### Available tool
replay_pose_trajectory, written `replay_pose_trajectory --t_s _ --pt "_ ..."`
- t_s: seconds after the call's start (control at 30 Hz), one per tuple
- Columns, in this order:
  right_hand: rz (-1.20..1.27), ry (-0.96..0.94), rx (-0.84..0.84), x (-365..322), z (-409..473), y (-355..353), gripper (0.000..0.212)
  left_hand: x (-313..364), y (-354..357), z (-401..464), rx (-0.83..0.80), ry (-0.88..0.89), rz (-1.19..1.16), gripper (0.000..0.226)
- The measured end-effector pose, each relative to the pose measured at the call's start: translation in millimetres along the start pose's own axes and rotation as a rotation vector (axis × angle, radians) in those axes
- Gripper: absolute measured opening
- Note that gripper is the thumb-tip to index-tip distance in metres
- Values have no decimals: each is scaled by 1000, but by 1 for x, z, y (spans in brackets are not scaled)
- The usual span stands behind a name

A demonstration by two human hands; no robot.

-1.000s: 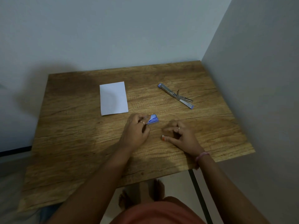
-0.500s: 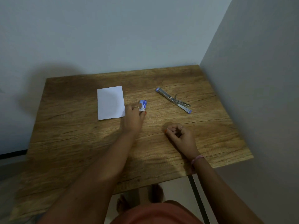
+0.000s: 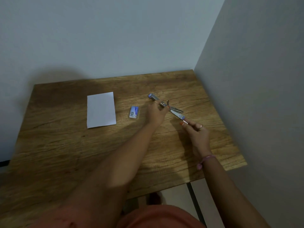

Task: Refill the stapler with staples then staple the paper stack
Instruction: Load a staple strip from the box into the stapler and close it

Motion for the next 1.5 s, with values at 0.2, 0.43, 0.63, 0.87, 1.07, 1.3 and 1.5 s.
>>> replay_pose_trajectory --t_s 0.2,0.43,0.63,0.87,1.07,1.3,1.5 --pt "94 94 3 -6 16 -8 14 0 17 22 16 -69 48 47" --pt "215 160 -18 -8 27 -13 13 -11 32 29 107 -97 146 31" --pt "102 87 -24 -14 31 -14 17 -10 27 13 240 -40 -120 23" --pt "5 -147 -85 -40 17 14 20 6 6 -13 204 74 -549 9" --pt "-197 -375 -130 -63 -4 48 21 20 -16 -34 174 134 -759 11" --pt "-474 -653 -144 -77 -27 77 20 25 -43 -52 247 217 -781 14" --pt "-567 -769 -198 -80 -43 92 20 21 -61 -67 233 207 -790 21"
Point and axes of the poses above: each hand's wrist, its own z-axis towards the middle knuckle, its own y-axis out of the palm, x = y × z, the point moved 3 cm from there along z, towards the middle knuckle, and after that the axes turned 11 degrees about z, right-handed, at the moved point
